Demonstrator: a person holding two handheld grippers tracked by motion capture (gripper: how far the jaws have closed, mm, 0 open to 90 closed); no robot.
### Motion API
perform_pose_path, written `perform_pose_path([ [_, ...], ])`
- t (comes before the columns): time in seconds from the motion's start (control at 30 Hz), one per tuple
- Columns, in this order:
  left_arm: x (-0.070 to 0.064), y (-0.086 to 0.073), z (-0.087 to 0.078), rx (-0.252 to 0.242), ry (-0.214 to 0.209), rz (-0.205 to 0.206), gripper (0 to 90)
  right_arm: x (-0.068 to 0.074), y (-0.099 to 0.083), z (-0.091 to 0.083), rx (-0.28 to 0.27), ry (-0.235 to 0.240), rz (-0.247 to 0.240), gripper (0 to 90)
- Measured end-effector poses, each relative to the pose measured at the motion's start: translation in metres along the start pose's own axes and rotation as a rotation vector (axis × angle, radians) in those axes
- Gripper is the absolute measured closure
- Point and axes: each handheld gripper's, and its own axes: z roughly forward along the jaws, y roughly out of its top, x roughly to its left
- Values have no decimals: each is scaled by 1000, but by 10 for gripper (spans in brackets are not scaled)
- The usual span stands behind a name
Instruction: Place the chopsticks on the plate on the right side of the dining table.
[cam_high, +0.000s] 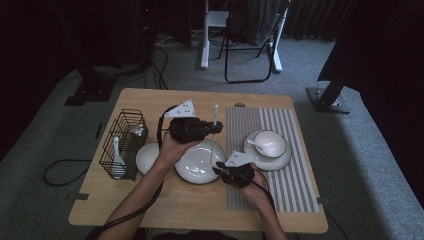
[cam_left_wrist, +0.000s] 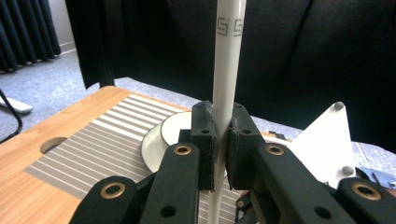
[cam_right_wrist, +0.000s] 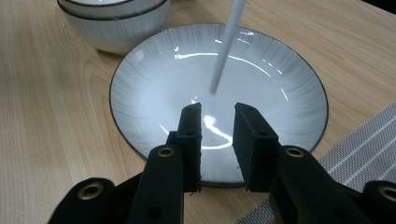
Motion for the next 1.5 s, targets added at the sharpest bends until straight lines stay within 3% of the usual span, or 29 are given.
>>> perform_pose_path([
  [0.17,-2,-1,5,-6,-16,-7,840,2,4,2,-25,-19,5,705],
  [0.37,-5,-1,9,-23,-37,-15,840,1,5,2,-44,-30,16,794],
  [0.53,-9,-1,9,-28,-57,20,828,1,3,1,-55,-39,30,852],
  [0.8,-13,-12,10,-14,-66,54,703,-4,2,-4,-74,-23,75,868],
  [0.9,-13,-21,13,3,-66,45,702,-5,3,-6,-80,-26,83,868],
  [1.27,-12,-60,28,-16,-82,-70,754,-7,3,-7,-75,-40,114,868],
  [1.5,-10,-71,33,7,-57,-77,792,-10,3,-8,-81,-31,138,868],
])
